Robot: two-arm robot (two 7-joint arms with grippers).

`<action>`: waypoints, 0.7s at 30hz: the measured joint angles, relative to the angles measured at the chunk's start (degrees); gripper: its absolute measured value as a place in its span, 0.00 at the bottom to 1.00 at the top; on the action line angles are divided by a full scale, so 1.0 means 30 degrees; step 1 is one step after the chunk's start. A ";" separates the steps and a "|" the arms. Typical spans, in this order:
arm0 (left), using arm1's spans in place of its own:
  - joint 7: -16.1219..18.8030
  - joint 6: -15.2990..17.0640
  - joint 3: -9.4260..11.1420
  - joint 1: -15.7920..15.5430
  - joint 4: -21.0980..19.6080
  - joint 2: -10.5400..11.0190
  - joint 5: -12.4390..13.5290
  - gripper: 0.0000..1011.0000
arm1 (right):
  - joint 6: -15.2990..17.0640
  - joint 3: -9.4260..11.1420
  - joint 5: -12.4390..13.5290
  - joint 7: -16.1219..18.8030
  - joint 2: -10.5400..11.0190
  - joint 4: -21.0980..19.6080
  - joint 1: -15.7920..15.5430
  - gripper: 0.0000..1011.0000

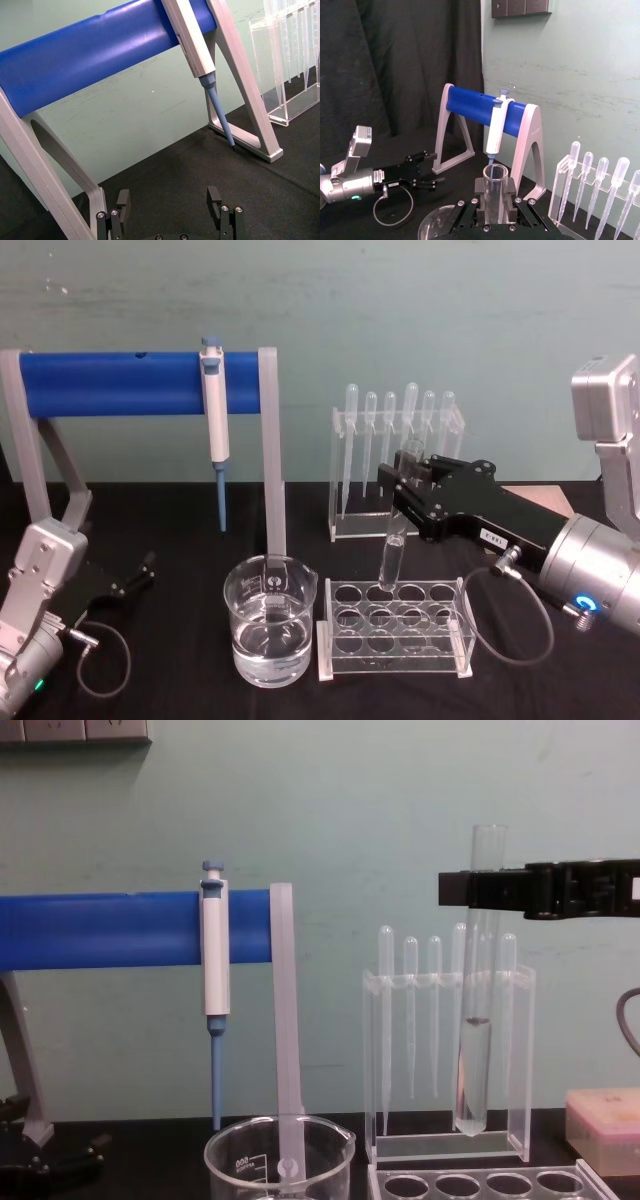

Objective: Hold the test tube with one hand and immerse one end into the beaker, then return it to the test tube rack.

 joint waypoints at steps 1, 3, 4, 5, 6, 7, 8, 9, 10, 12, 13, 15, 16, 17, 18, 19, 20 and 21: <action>0.0001 0.0000 -0.0001 0.0000 0.0000 0.0000 -0.0001 0.99 | -0.0001 0.0002 -0.0002 -0.0003 -0.0004 0.0000 -0.0002 0.22; 0.0000 0.0001 0.0000 0.0000 0.0000 0.0000 -0.0001 0.99 | -0.0003 0.0006 -0.0010 -0.0010 -0.0013 0.0004 -0.0005 0.22; 0.0000 0.0001 -0.0001 -0.0001 0.0000 0.0000 -0.0002 0.99 | -0.0003 0.0008 -0.0015 -0.0014 -0.0018 0.0007 -0.0008 0.22; 0.0000 0.0001 0.0000 0.0000 0.0000 0.0001 -0.0001 0.99 | -0.0002 0.0009 -0.0017 -0.0017 -0.0021 0.0007 -0.0008 0.22; 0.0000 0.0001 0.0000 0.0000 -0.0001 0.0001 -0.0001 0.99 | -0.0003 0.0010 -0.0018 -0.0021 -0.0021 0.0009 -0.0010 0.22; 0.0001 0.0000 0.0000 0.0000 0.0000 -0.0001 -0.0001 0.99 | -0.0003 0.0012 -0.0020 -0.0024 -0.0024 0.0010 -0.0011 0.22; 0.0000 0.0001 0.0000 0.0000 0.0000 0.0000 0.0000 0.99 | -0.0003 0.0012 -0.0022 -0.0028 -0.0025 0.0011 -0.0014 0.22; 0.0000 0.0001 -0.0001 -0.0001 0.0000 -0.0001 -0.0001 0.99 | -0.0003 0.0015 -0.0023 -0.0031 -0.0026 0.0011 -0.0015 0.22; 0.0000 0.0001 -0.0001 0.0000 0.0000 0.0000 -0.0002 0.99 | -0.0002 0.0017 -0.0026 -0.0039 -0.0029 0.0010 -0.0016 0.22; 0.0000 0.0001 0.0000 0.0001 0.0000 0.0001 0.0000 0.99 | -0.0002 0.0020 -0.0029 -0.0045 -0.0031 0.0011 -0.0019 0.22; 0.0000 0.0001 -0.0001 0.0000 0.0000 0.0000 -0.0001 0.99 | -0.0003 0.0024 -0.0033 -0.0048 -0.0034 0.0011 -0.0022 0.22; 0.0000 0.0001 0.0000 0.0000 0.0000 -0.0001 -0.0001 0.99 | -0.0002 0.0029 -0.0036 -0.0049 -0.0037 0.0010 -0.0025 0.22; 0.0000 0.0001 -0.0001 0.0000 0.0000 0.0001 -0.0001 0.99 | -0.0003 0.0030 -0.0039 -0.0049 -0.0038 0.0011 -0.0026 0.22; 0.0000 0.0001 0.0000 0.0000 0.0000 0.0001 0.0000 0.99 | -0.0003 0.0030 -0.0039 -0.0049 -0.0041 0.0011 -0.0027 0.22; 0.0000 0.0000 -0.0001 0.0000 0.0000 0.0000 0.0000 0.99 | -0.0002 0.0029 -0.0041 -0.0048 -0.0042 0.0011 -0.0028 0.22; 0.0001 0.0000 -0.0001 0.0000 0.0000 0.0000 0.0000 0.99 | -0.0023 0.0003 -0.0034 -0.0106 -0.0007 0.0008 -0.0022 0.22; 0.0000 0.0001 -0.0001 0.0000 0.0000 0.0000 -0.0001 0.99 | -0.0052 -0.0047 -0.0033 -0.0158 -0.0005 -0.0012 -0.0011 0.22; 0.0001 0.0000 0.0000 -0.0001 0.0000 0.0001 -0.0002 0.99 | -0.0072 -0.0095 -0.0037 -0.0227 -0.0005 -0.0036 0.0001 0.22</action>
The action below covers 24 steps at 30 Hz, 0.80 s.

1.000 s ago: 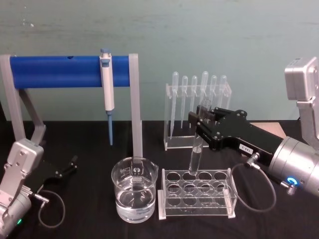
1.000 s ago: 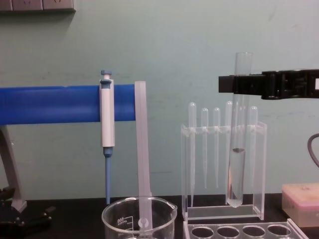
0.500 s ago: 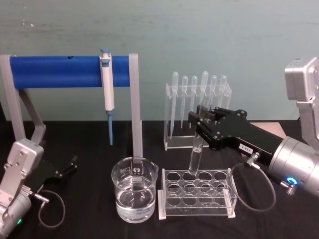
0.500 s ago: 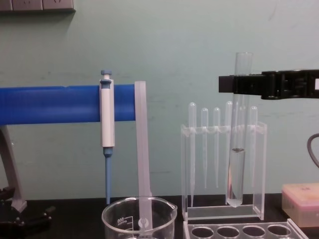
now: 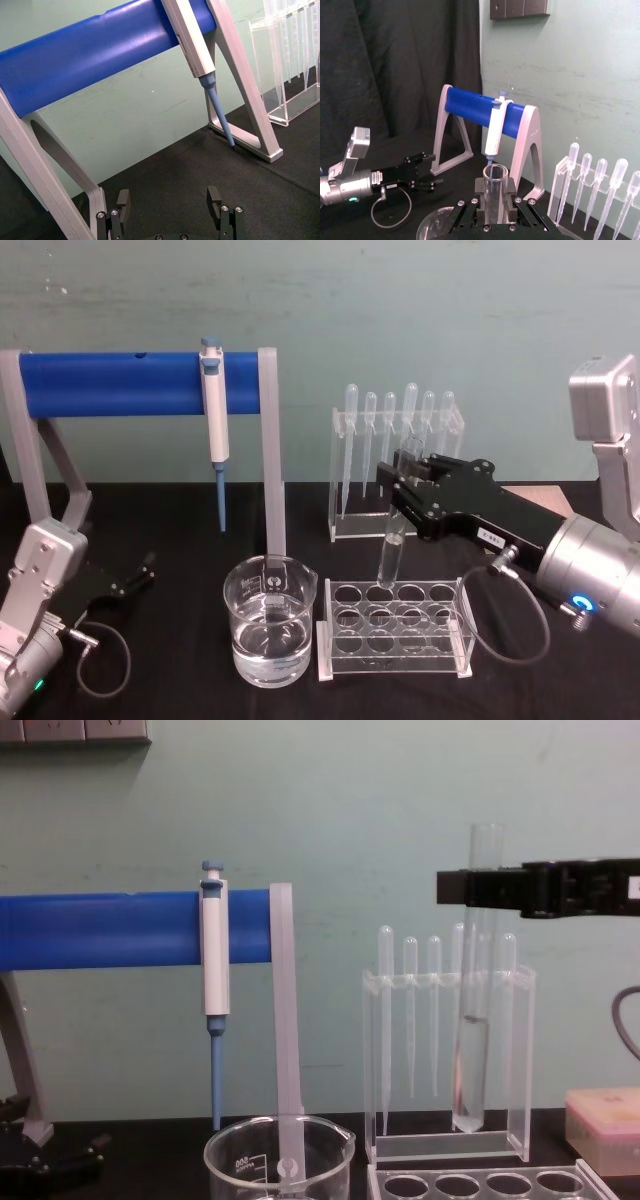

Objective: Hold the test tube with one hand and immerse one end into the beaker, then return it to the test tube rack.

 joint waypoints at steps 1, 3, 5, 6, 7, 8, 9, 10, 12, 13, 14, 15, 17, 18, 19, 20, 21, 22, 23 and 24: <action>0.0000 0.0001 0.0000 0.0001 0.0000 -0.0001 0.0000 0.99 | -0.0047 -0.0126 -0.0044 -0.0184 0.0000 -0.0066 0.0070 0.22; -0.0001 0.0001 0.0000 0.0001 0.0000 0.0000 0.0001 0.99 | -0.0073 -0.0346 -0.0079 -0.0367 -0.0035 -0.0118 0.0259 0.22; 0.0000 0.0001 0.0000 0.0001 0.0000 -0.0001 0.0001 0.99 | -0.0072 -0.0498 -0.0089 -0.0428 -0.0101 -0.0127 0.0415 0.22; 0.0000 0.0001 0.0000 0.0000 0.0000 0.0000 0.0001 0.99 | -0.0067 -0.0593 -0.0090 -0.0469 -0.0150 -0.0127 0.0516 0.22; 0.0000 0.0001 0.0000 0.0002 -0.0001 0.0000 0.0002 0.99 | -0.0039 -0.0816 -0.0093 -0.0489 -0.0271 -0.0115 0.0744 0.22; 0.0001 0.0001 -0.0001 0.0001 0.0000 0.0000 0.0002 0.99 | -0.0020 -0.0922 -0.0104 -0.0495 -0.0329 -0.0086 0.0864 0.22; 0.0000 0.0001 0.0000 0.0001 0.0000 0.0000 0.0001 0.99 | 0.0011 -0.1163 -0.0138 -0.0498 -0.0477 0.0011 0.1154 0.22; 0.0000 0.0000 0.0000 0.0001 0.0000 0.0000 0.0002 0.99 | 0.0030 -0.1309 -0.0162 -0.0500 -0.0572 0.0087 0.1324 0.22; 0.0000 0.0000 -0.0001 0.0000 0.0000 0.0000 0.0001 0.99 | 0.0084 -0.1614 -0.0209 -0.0497 -0.0761 0.0237 0.1652 0.22; 0.0000 0.0001 0.0000 0.0001 0.0000 0.0000 0.0001 0.99 | 0.0128 -0.1891 -0.0243 -0.0486 -0.0950 0.0382 0.1977 0.22; 0.0000 0.0001 0.0000 0.0001 0.0000 -0.0001 0.0002 0.99 | 0.0140 -0.2035 -0.0270 -0.0483 -0.1052 0.0475 0.2155 0.22; 0.0000 0.0001 -0.0001 0.0001 0.0000 0.0000 0.0001 0.99 | 0.0148 -0.2157 -0.0293 -0.0482 -0.1124 0.0557 0.2275 0.22; 0.0000 0.0001 -0.0001 0.0000 0.0000 0.0000 0.0001 0.99 | 0.0173 -0.2553 -0.0364 -0.0475 -0.1456 0.0908 0.2736 0.22; 0.0001 0.0001 -0.0001 0.0001 0.0000 0.0000 0.0001 0.99 | 0.0185 -0.2679 -0.0381 -0.0466 -0.1570 0.1031 0.2886 0.22; 0.0000 0.0001 -0.0001 0.0001 0.0000 0.0000 0.0000 0.99 | 0.0195 -0.2823 -0.0399 -0.0452 -0.1686 0.1164 0.3046 0.22; -0.0001 0.0001 -0.0001 0.0001 0.0000 -0.0001 0.0002 0.99 | 0.0209 -0.3073 -0.0458 -0.0395 -0.1909 0.1451 0.3327 0.22; 0.0000 0.0001 -0.0001 0.0001 0.0000 0.0000 0.0001 0.99 | 0.0210 -0.3191 -0.0487 -0.0383 -0.2016 0.1599 0.3467 0.22; 0.0000 0.0001 0.0000 0.0002 0.0000 -0.0001 0.0001 0.99 | 0.0211 -0.3395 -0.0526 -0.0359 -0.2229 0.1845 0.3727 0.22; 0.0000 0.0001 0.0000 0.0000 0.0000 -0.0001 0.0001 0.99 | 0.0210 -0.3505 -0.0537 -0.0345 -0.2334 0.1994 0.3842 0.22; 0.0000 0.0000 0.0000 0.0001 0.0000 0.0000 0.0002 0.99 | 0.0207 -0.3611 -0.0551 -0.0333 -0.2435 0.2137 0.3955 0.22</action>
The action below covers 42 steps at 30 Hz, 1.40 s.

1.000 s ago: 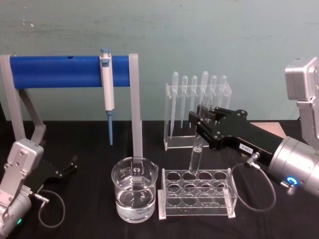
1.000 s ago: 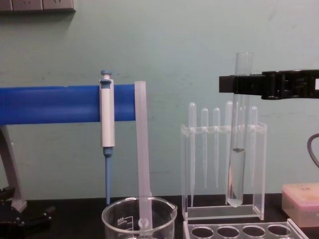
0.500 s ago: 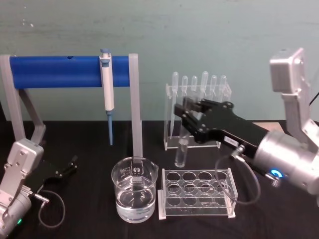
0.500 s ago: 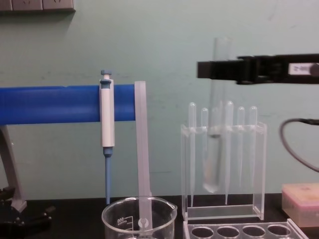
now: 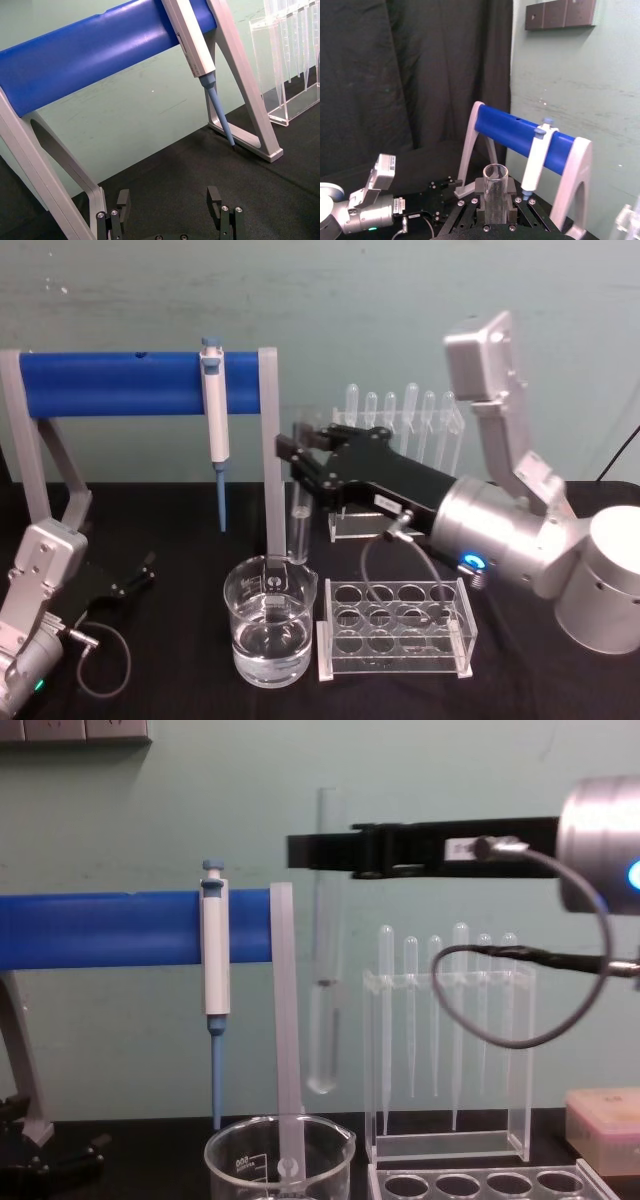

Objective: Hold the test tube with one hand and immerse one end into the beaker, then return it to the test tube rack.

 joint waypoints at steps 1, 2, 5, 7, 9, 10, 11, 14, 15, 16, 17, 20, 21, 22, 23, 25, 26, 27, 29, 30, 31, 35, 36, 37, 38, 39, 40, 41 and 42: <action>0.0000 0.0001 0.0000 0.0000 0.0000 0.0000 -0.0001 0.99 | -0.0006 -0.0099 -0.0022 0.0026 -0.0098 0.0132 0.0104 0.22; 0.0000 0.0001 0.0000 0.0001 0.0000 0.0000 0.0000 0.99 | -0.0013 -0.0198 -0.0044 0.0066 -0.0202 0.0278 0.0222 0.22; 0.0000 0.0001 -0.0001 0.0000 0.0000 0.0000 0.0000 0.99 | -0.0059 -0.0656 -0.0141 0.0144 -0.0672 0.0905 0.0657 0.22; 0.0000 0.0001 -0.0001 0.0000 0.0000 0.0000 -0.0002 0.99 | -0.0073 -0.0849 -0.0212 0.0191 -0.0820 0.1129 0.0780 0.22; 0.0000 0.0001 -0.0001 0.0000 -0.0001 -0.0001 -0.0001 0.99 | -0.0107 -0.1075 -0.0313 0.0234 -0.0990 0.1397 0.0896 0.22; 0.0000 0.0001 0.0000 0.0000 0.0000 0.0000 -0.0001 0.99 | -0.0126 -0.1141 -0.0365 0.0236 -0.1033 0.1483 0.0923 0.22; 0.0000 0.0000 0.0000 0.0000 0.0000 0.0000 -0.0001 0.99 | -0.0183 -0.1254 -0.0444 0.0237 -0.1123 0.1659 0.0945 0.22; 0.0000 0.0001 0.0000 0.0000 0.0000 0.0000 -0.0002 0.99 | -0.0330 -0.1375 -0.0561 0.0239 -0.1236 0.1889 0.0914 0.22; 0.0000 0.0001 0.0000 0.0000 0.0000 0.0000 -0.0001 0.99 | -0.0497 -0.1446 -0.0642 0.0243 -0.1310 0.2044 0.0843 0.22; 0.0000 0.0001 0.0000 0.0000 0.0000 0.0000 -0.0002 0.99 | -0.0556 -0.1467 -0.0685 0.0243 -0.1334 0.2099 0.0806 0.22; 0.0000 0.0001 0.0000 -0.0001 0.0000 0.0000 -0.0002 0.99 | -0.0630 -0.1489 -0.0741 0.0240 -0.1355 0.2153 0.0763 0.22; 0.0000 0.0001 0.0000 0.0000 0.0000 0.0000 -0.0001 0.99 | -0.0922 -0.1524 -0.0926 0.0234 -0.1436 0.2380 0.0580 0.22; 0.0000 0.0001 -0.0001 0.0000 0.0000 -0.0001 -0.0001 0.99 | -0.0981 -0.1524 -0.0967 0.0235 -0.1460 0.2434 0.0538 0.22; 0.0000 0.0001 0.0000 0.0000 0.0000 0.0000 -0.0001 0.99 | -0.1121 -0.1524 -0.1026 0.0251 -0.1497 0.2533 0.0464 0.22; 0.0000 0.0000 0.0000 0.0000 0.0000 0.0000 -0.0002 0.99 | -0.1182 -0.1526 -0.1064 0.0256 -0.1518 0.2590 0.0423 0.22; 0.0000 0.0001 -0.0001 0.0000 0.0000 -0.0001 -0.0001 0.99 | -0.1392 -0.1553 -0.1209 0.0299 -0.1576 0.2766 0.0320 0.22; 0.0000 0.0001 0.0000 0.0000 0.0000 0.0000 -0.0001 0.99 | -0.1445 -0.1564 -0.1254 0.0339 -0.1604 0.2844 0.0288 0.22; 0.0000 0.0001 -0.0001 0.0000 0.0000 0.0000 -0.0001 0.99 | -0.1546 -0.1617 -0.1367 0.0404 -0.1656 0.3004 0.0236 0.22; 0.0000 0.0001 -0.0001 -0.0001 0.0000 0.0000 -0.0001 0.99 | -0.1621 -0.1657 -0.1490 0.0430 -0.1693 0.3142 0.0196 0.22; 0.0000 0.0001 0.0000 0.0000 0.0000 0.0000 -0.0001 0.99 | -0.1728 -0.1708 -0.1629 0.0459 -0.1742 0.3281 0.0145 0.22; 0.0000 0.0001 -0.0001 0.0000 0.0000 0.0000 0.0000 0.99 | -0.1728 -0.1708 -0.1629 0.0459 -0.1742 0.3281 0.0145 0.22; 0.0000 0.0001 0.0000 0.0000 0.0000 0.0000 -0.0001 0.99 | -0.2086 -0.1775 -0.2035 0.0565 -0.1871 0.3617 -0.0082 0.22; 0.0000 0.0001 0.0000 0.0000 0.0000 0.0000 -0.0001 0.99 | -0.2144 -0.1778 -0.2084 0.0572 -0.1891 0.3665 -0.0123 0.22; 0.0000 0.0000 -0.0001 0.0000 0.0000 0.0000 -0.0001 0.99 | -0.2296 -0.1778 -0.2213 0.0588 -0.1937 0.3776 -0.0211 0.22; 0.0000 0.0001 0.0000 0.0000 0.0000 0.0000 -0.0001 0.99 | -0.2383 -0.1778 -0.2266 0.0607 -0.1965 0.3846 -0.0260 0.22; 0.0000 0.0001 0.0000 0.0001 0.0000 0.0000 -0.0001 0.99 | -0.2461 -0.1776 -0.2322 0.0640 -0.1990 0.3916 -0.0303 0.22; 0.0000 0.0001 0.0000 0.0000 0.0000 0.0000 -0.0001 0.99 | -0.2632 -0.1759 -0.2402 0.0706 -0.2035 0.4020 -0.0390 0.22; 0.0000 0.0002 0.0000 0.0000 0.0000 0.0000 -0.0001 0.99 | -0.2720 -0.1738 -0.2435 0.0724 -0.2066 0.4080 -0.0431 0.22; 0.0000 0.0001 0.0000 0.0000 0.0000 0.0000 -0.0001 0.99 | -0.2795 -0.1715 -0.2461 0.0742 -0.2095 0.4124 -0.0476 0.22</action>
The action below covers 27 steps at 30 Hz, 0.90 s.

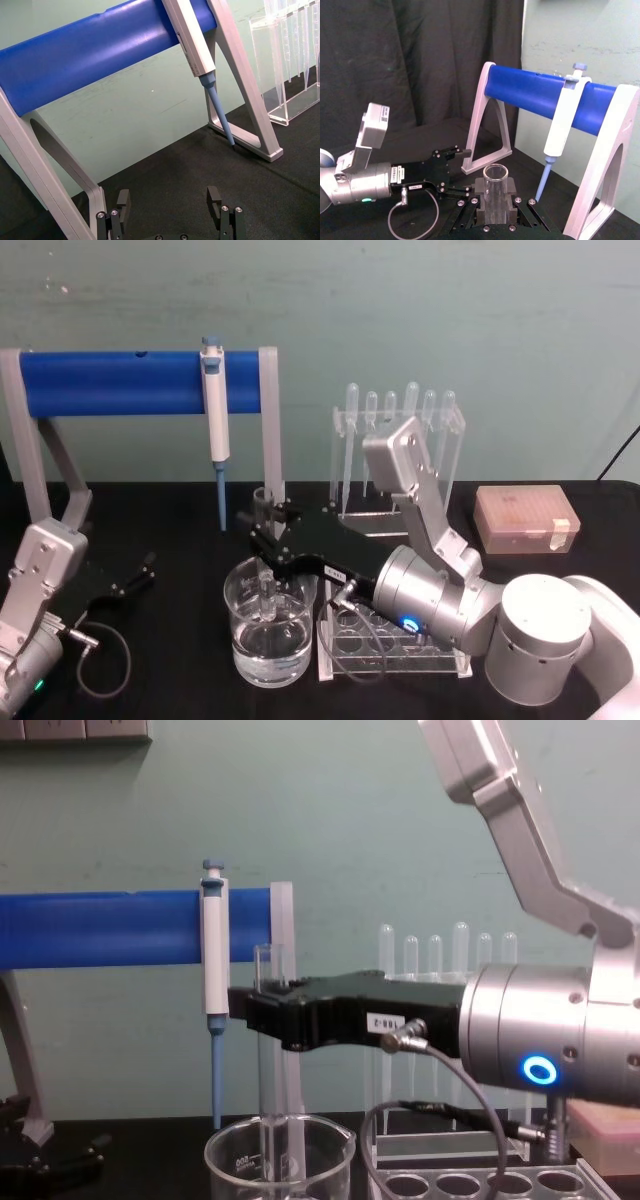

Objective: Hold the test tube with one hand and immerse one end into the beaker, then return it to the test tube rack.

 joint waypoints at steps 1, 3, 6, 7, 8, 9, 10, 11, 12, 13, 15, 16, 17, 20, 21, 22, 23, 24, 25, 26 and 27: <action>-0.0001 -0.0001 -0.0001 0.0000 0.0000 0.0000 0.0000 0.99 | -0.0141 0.0043 -0.0060 0.0058 -0.0055 0.0113 -0.0092 0.22; 0.0000 -0.0001 -0.0001 0.0000 -0.0001 0.0000 -0.0001 0.99 | -0.0252 0.0071 -0.0131 0.0109 -0.0105 0.0225 -0.0166 0.22; 0.0000 -0.0001 0.0000 0.0000 0.0000 -0.0001 0.0001 0.99 | -0.0393 0.0087 -0.0292 0.0159 -0.0196 0.0453 -0.0304 0.22; 0.0000 0.0000 -0.0001 -0.0001 0.0000 0.0000 0.0000 0.99 | -0.0411 0.0087 -0.0337 0.0199 -0.0217 0.0500 -0.0335 0.22; 0.0000 0.0000 -0.0001 0.0000 0.0000 0.0000 0.0000 0.99 | -0.0432 0.0086 -0.0405 0.0246 -0.0253 0.0583 -0.0388 0.22; 0.0000 0.0000 -0.0001 0.0000 0.0000 0.0000 0.0000 0.99 | -0.0443 0.0086 -0.0459 0.0256 -0.0273 0.0615 -0.0413 0.22; 0.0000 0.0000 0.0000 0.0000 0.0000 0.0000 0.0001 0.99 | -0.0452 0.0085 -0.0502 0.0265 -0.0290 0.0652 -0.0444 0.22; 0.0000 0.0000 -0.0001 0.0000 0.0000 0.0000 0.0000 0.99 | -0.0469 0.0084 -0.0575 0.0281 -0.0325 0.0709 -0.0489 0.22; 0.0000 0.0000 -0.0001 0.0000 0.0001 0.0000 0.0001 0.99 | -0.0481 0.0084 -0.0614 0.0294 -0.0340 0.0736 -0.0512 0.22; 0.0000 0.0000 0.0000 0.0000 0.0000 0.0000 0.0000 0.99 | -0.0489 0.0085 -0.0641 0.0306 -0.0351 0.0766 -0.0533 0.22; 0.0000 0.0000 -0.0001 0.0000 0.0000 0.0000 0.0000 0.99 | -0.0537 0.0102 -0.0710 0.0389 -0.0394 0.0867 -0.0607 0.22; 0.0000 0.0000 -0.0001 0.0000 0.0000 0.0000 -0.0001 0.99 | -0.0556 0.0111 -0.0744 0.0402 -0.0406 0.0900 -0.0627 0.22; -0.0001 0.0000 -0.0001 -0.0001 0.0000 0.0001 0.0000 0.99 | -0.0598 0.0131 -0.0802 0.0430 -0.0430 0.0981 -0.0675 0.22; 0.0000 0.0000 0.0000 0.0000 0.0000 0.0000 0.0000 0.99 | -0.0725 0.0191 -0.0884 0.0522 -0.0471 0.1166 -0.0767 0.22; 0.0000 0.0000 0.0000 -0.0001 0.0000 -0.0001 0.0000 0.99 | -0.0747 0.0212 -0.0900 0.0539 -0.0484 0.1216 -0.0789 0.22; 0.0000 0.0000 -0.0001 -0.0001 0.0000 0.0000 0.0001 0.99 | -0.0766 0.0228 -0.0915 0.0547 -0.0492 0.1247 -0.0806 0.22; 0.0000 -0.0001 -0.0001 -0.0001 0.0000 -0.0001 -0.0001 0.99 | -0.0793 0.0250 -0.0937 0.0558 -0.0504 0.1297 -0.0824 0.22; 0.0001 0.0000 -0.0001 0.0000 0.0001 0.0001 0.0000 0.99 | -0.0830 0.0269 -0.0959 0.0579 -0.0522 0.1363 -0.0853 0.22; 0.0000 0.0000 -0.0001 0.0000 0.0001 0.0000 0.0001 0.99 | -0.0849 0.0277 -0.0971 0.0590 -0.0537 0.1401 -0.0869 0.22; 0.0000 0.0000 0.0000 0.0000 0.0000 0.0000 0.0000 0.99 | -0.0864 0.0288 -0.0985 0.0606 -0.0550 0.1434 -0.0879 0.22; 0.0000 0.0000 0.0000 -0.0001 0.0000 -0.0001 0.0000 0.99 | -0.0875 0.0298 -0.1004 0.0630 -0.0559 0.1454 -0.0891 0.22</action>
